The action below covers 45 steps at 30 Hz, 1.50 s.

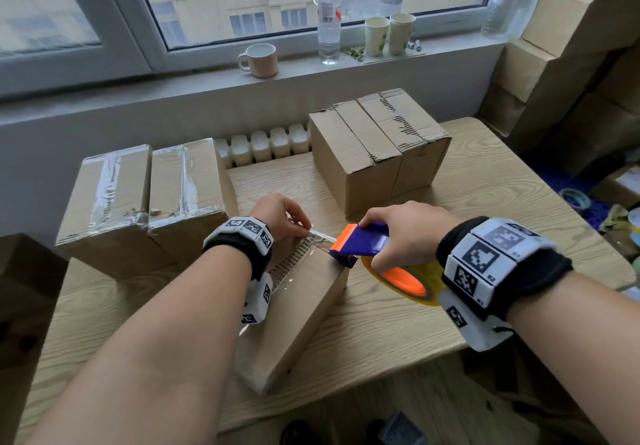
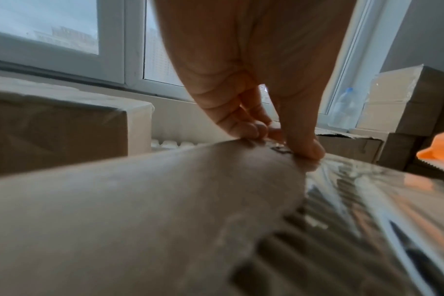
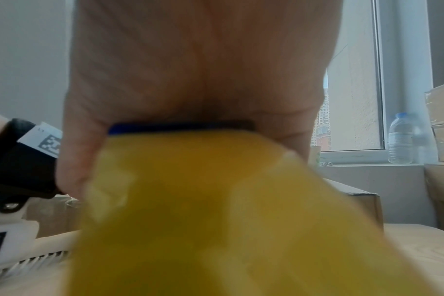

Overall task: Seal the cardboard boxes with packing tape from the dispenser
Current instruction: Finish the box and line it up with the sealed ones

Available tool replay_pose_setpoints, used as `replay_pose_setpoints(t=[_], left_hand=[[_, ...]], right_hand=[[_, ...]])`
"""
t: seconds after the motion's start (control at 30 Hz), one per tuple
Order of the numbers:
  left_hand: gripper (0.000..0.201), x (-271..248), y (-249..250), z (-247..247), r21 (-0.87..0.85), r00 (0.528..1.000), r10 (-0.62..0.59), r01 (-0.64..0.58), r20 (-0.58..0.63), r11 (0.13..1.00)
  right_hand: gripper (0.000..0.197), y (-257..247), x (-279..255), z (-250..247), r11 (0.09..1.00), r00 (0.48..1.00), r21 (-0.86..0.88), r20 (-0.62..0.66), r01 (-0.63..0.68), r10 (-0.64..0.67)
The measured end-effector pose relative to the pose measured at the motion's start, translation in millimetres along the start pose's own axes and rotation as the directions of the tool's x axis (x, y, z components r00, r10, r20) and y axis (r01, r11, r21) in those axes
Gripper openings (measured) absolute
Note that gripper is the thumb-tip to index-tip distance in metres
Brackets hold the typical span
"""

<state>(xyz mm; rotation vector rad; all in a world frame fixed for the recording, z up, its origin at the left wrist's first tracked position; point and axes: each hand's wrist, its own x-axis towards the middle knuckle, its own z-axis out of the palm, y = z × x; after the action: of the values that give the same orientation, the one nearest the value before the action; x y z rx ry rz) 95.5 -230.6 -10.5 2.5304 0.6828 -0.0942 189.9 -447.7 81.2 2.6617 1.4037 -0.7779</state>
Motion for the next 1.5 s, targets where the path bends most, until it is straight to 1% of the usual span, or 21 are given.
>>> replay_pose_setpoints(t=[0.1,0.2,0.3,0.33,0.4,0.5,0.6,0.67,0.9,1.0,1.27,1.43,1.5], left_hand=[[0.020,1,2,-3,0.097,0.998,-0.003,-0.004,0.062,0.995],[0.022,2,6,-6,0.149,0.994,-0.017,0.002,0.105,0.989],[0.020,1,16,-8,0.256,0.990,-0.025,-0.011,0.137,0.966],[0.018,2,20,-5,0.244,0.993,-0.018,-0.011,0.119,0.970],[0.015,1,25,7,0.115,0.996,0.011,-0.021,0.086,0.993],[0.008,-3,26,22,-0.050,0.997,0.047,-0.044,0.058,0.998],[0.011,-4,24,26,-0.119,0.994,0.018,-0.005,0.110,0.993],[0.013,-3,26,28,-0.111,0.992,-0.004,0.018,0.130,0.994],[0.014,-2,26,34,-0.107,0.991,-0.056,0.069,0.125,0.992],[0.012,-2,28,33,-0.096,0.990,-0.063,0.075,0.124,0.993],[0.008,-3,29,31,-0.179,0.985,-0.092,0.117,0.144,0.977],[0.009,-5,31,31,-0.186,0.984,-0.119,0.142,0.130,0.972],[0.009,-5,31,32,-0.191,0.986,-0.117,0.139,0.121,0.972]], right_hand=[[0.068,1,0,1,1.000,1.000,0.009,0.007,-0.003,0.003],[0.068,1,1,2,1.000,1.000,-0.003,0.002,-0.008,0.008],[0.068,1,2,3,1.000,1.000,-0.015,-0.005,-0.014,0.014],[0.068,1,3,3,1.000,1.000,-0.015,-0.004,-0.014,0.014],[0.068,1,3,2,1.000,1.000,-0.013,0.006,-0.011,0.011],[0.068,2,3,2,1.000,1.000,-0.001,0.012,-0.010,0.010],[0.069,3,5,2,1.000,1.000,0.002,0.011,-0.003,0.003],[0.071,3,6,2,1.000,1.000,0.004,0.025,0.002,-0.003],[0.081,16,-1,5,1.000,0.998,0.027,0.066,0.004,-0.005],[0.082,23,-6,7,0.999,0.997,0.034,0.078,0.008,-0.010],[0.081,50,-23,10,0.999,0.993,0.038,0.115,0.012,-0.016],[0.075,41,-15,18,0.999,0.992,-0.022,0.122,0.032,-0.029],[0.072,35,-8,22,0.999,0.993,-0.018,0.112,0.033,-0.031]])
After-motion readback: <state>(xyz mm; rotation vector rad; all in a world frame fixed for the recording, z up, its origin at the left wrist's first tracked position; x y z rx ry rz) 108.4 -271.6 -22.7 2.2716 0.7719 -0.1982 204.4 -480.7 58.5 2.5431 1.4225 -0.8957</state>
